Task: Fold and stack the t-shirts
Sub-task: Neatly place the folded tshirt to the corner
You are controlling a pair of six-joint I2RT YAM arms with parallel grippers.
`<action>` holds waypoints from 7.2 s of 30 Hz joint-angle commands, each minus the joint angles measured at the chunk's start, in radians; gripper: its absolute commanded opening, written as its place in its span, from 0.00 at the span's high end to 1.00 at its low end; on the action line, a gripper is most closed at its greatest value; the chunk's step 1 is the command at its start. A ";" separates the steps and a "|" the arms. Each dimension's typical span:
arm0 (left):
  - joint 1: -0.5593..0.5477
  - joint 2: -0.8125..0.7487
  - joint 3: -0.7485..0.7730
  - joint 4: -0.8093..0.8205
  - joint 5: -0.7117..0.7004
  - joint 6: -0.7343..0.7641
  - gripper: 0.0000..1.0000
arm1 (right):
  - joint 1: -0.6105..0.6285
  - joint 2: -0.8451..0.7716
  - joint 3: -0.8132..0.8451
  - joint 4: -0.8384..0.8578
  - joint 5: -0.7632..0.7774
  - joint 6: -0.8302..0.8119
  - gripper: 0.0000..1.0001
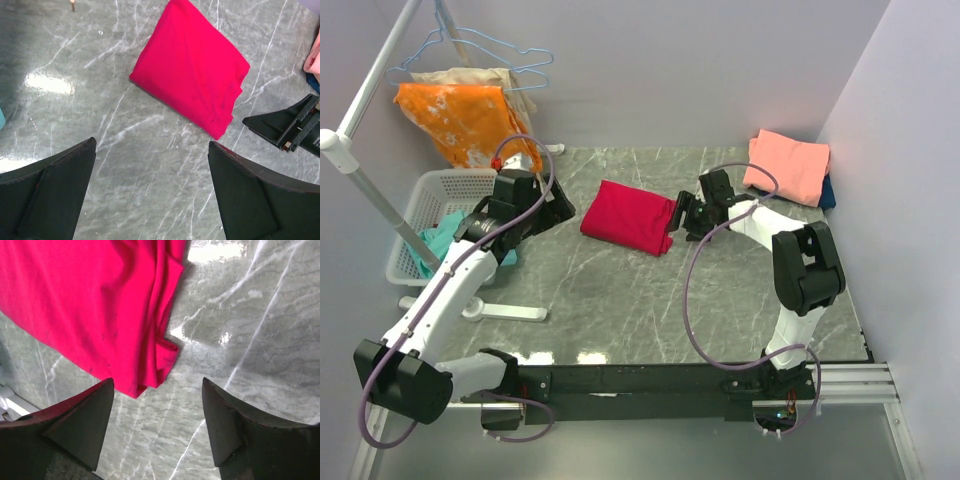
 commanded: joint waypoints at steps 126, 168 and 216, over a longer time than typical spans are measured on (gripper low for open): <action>-0.008 -0.108 -0.060 -0.083 0.117 0.037 0.00 | -0.091 0.501 1.068 -0.410 0.420 -0.190 1.00; -0.094 0.145 0.097 -0.069 0.127 0.031 0.01 | -0.519 0.489 1.223 -0.266 0.823 -0.169 1.00; -0.204 0.236 0.161 -0.101 0.028 -0.010 0.00 | -0.517 0.420 1.127 -0.060 0.875 -0.143 1.00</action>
